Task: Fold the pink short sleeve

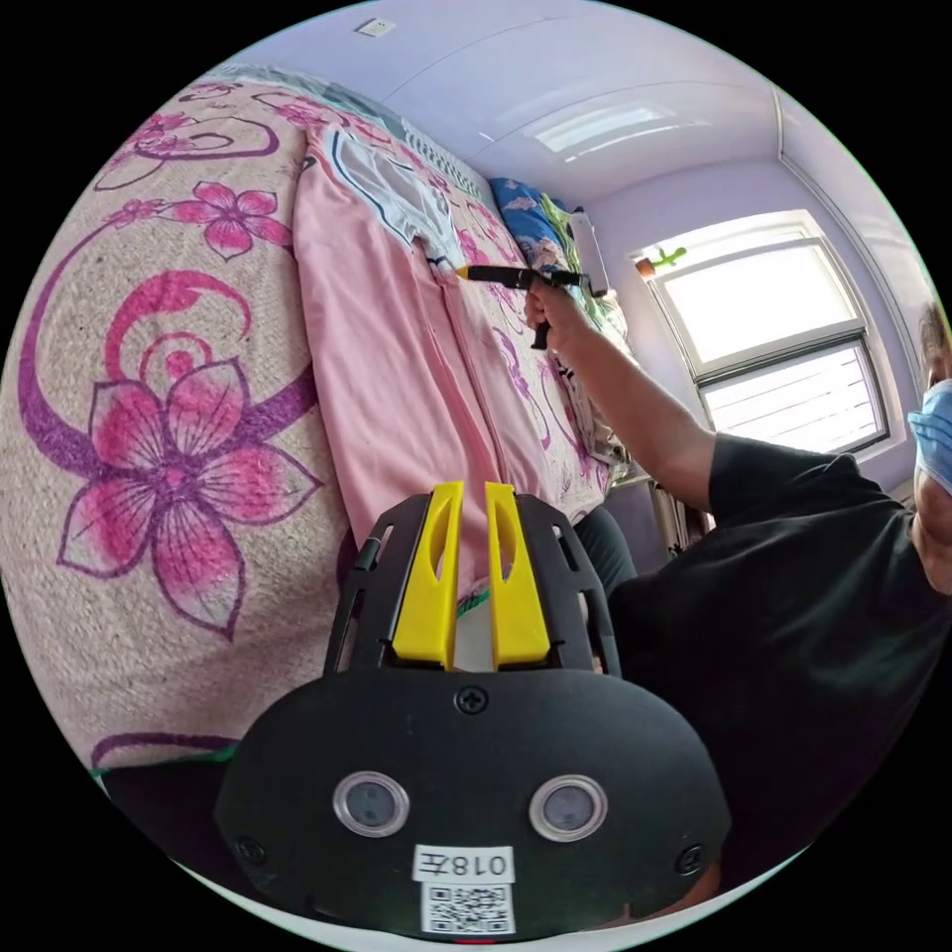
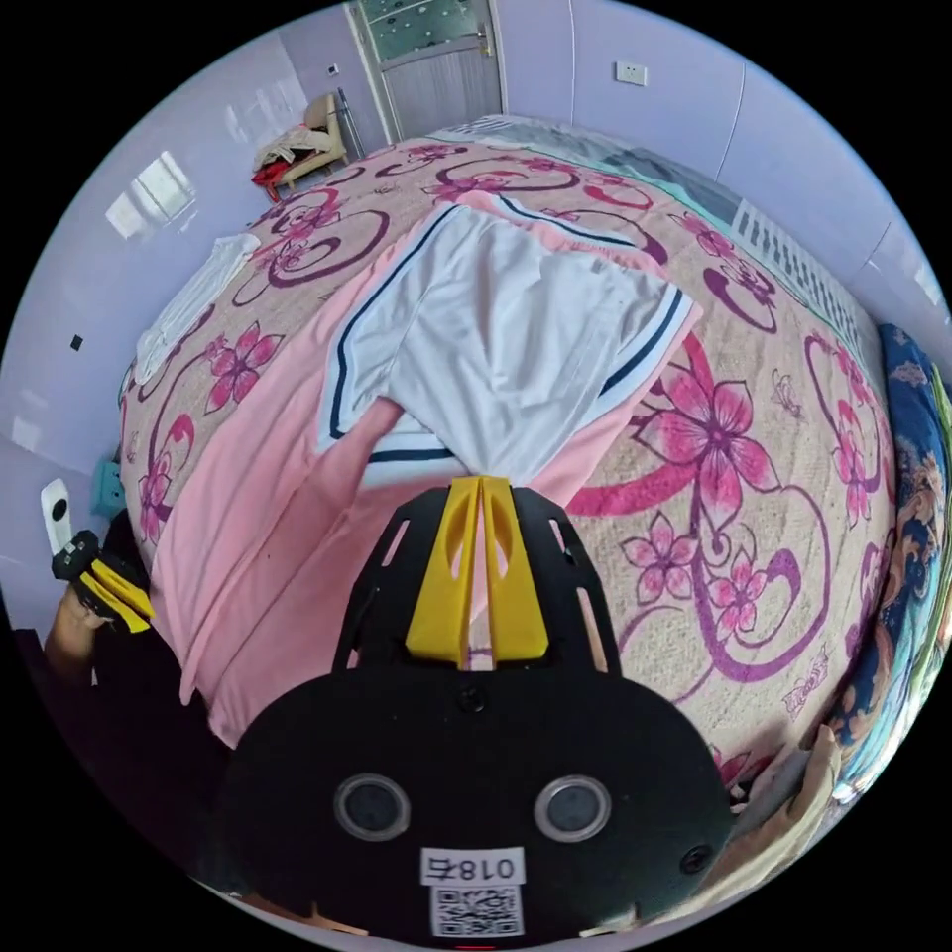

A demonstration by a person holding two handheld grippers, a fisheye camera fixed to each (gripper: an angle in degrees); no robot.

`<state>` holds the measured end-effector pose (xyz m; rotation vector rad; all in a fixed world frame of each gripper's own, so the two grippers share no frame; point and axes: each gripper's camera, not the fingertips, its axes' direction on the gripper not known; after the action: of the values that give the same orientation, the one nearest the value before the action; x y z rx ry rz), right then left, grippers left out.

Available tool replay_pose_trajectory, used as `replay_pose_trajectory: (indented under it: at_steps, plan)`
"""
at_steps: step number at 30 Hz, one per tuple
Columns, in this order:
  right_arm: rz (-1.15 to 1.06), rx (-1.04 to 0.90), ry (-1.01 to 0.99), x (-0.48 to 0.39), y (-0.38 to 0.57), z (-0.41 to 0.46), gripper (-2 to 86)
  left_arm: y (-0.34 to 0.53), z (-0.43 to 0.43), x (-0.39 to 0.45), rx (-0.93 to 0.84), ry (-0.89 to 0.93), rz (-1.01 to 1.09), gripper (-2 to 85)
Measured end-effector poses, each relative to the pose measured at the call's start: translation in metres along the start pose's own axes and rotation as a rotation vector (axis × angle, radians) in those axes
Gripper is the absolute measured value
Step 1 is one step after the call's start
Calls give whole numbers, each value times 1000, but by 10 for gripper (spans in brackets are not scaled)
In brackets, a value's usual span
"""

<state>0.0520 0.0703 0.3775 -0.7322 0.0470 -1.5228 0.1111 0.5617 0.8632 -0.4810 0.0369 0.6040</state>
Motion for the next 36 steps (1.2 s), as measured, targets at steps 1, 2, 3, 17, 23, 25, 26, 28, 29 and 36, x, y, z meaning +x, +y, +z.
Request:
replay_pose_trajectory:
  at_steps: [1, 2, 3, 17, 23, 25, 26, 28, 29, 36]
  plan:
    - [36, 29, -26, 7, 15, -1, 0, 4, -6, 1, 30, -1, 0, 48]
    - [48, 55, -28, 9, 25, -5, 1, 9, -13, 3, 64, -5, 9, 50]
    - [56, 138, -44, 11, 50, -18, 3, 11, -17, 4, 83, -8, 16, 51]
    - [390, 184, -897, 68, 323, 45, 86, 59, 8, -65, -26, 22, -88, 102]
    - [361, 112, -1022, 80, 323, 89, 105, 66, 37, -83, -90, 154, -98, 107]
    - [341, 98, -990, 84, 323, 94, 110, 63, 43, -85, -109, 153, -87, 108]
    - [343, 100, -990, 86, 323, 95, 112, 59, 50, -84, -139, 156, -66, 109]
    - [345, 110, -993, 93, 321, 102, 116, 52, 64, -81, -186, 154, -33, 107]
    - [342, 113, -997, 93, 319, 105, 116, 47, 72, -80, -209, 147, -18, 98]
    - [295, 125, -895, 89, 297, 112, 121, 42, 87, -88, -224, 133, -39, -2]
